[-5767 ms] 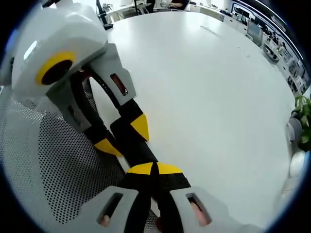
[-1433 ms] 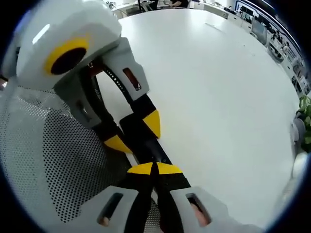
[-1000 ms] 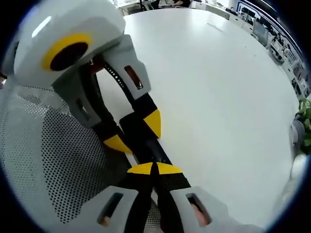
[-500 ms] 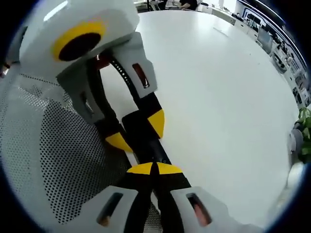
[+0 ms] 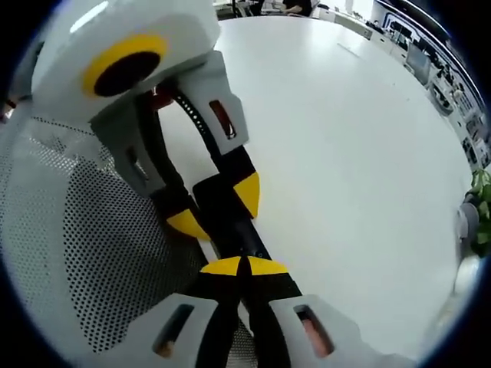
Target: Press the specified remote control buttons in sequence, fully releasing each button before pressing the next.
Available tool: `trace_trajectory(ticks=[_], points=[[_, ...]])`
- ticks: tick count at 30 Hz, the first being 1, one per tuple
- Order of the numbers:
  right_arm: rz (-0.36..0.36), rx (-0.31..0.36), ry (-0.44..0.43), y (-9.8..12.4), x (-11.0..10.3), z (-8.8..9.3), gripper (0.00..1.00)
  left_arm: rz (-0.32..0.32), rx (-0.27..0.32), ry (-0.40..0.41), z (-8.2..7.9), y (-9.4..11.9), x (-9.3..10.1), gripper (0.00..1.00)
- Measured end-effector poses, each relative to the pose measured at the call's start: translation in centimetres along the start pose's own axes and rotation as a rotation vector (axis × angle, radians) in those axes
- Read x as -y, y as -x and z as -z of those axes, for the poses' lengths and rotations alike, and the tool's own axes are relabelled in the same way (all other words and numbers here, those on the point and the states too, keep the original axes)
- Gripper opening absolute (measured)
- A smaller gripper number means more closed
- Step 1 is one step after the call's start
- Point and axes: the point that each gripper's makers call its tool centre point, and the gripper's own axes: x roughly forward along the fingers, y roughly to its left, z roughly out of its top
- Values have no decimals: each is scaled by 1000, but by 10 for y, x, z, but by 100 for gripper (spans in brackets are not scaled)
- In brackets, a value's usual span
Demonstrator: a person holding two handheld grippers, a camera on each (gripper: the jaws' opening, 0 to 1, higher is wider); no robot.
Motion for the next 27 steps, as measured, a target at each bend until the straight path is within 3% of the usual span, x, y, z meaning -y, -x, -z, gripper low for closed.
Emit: trace_trajectory(ticks=[4, 14, 27], points=[[7, 2, 52, 0, -2, 0, 0, 0, -2, -2, 0, 0, 0, 25], [-8, 0, -32, 0, 0, -1, 0, -6, 6, 2, -1, 0, 0, 25], [-32, -30, -4, 2, -6, 6, 0, -7, 9, 5, -1, 0, 0, 25]])
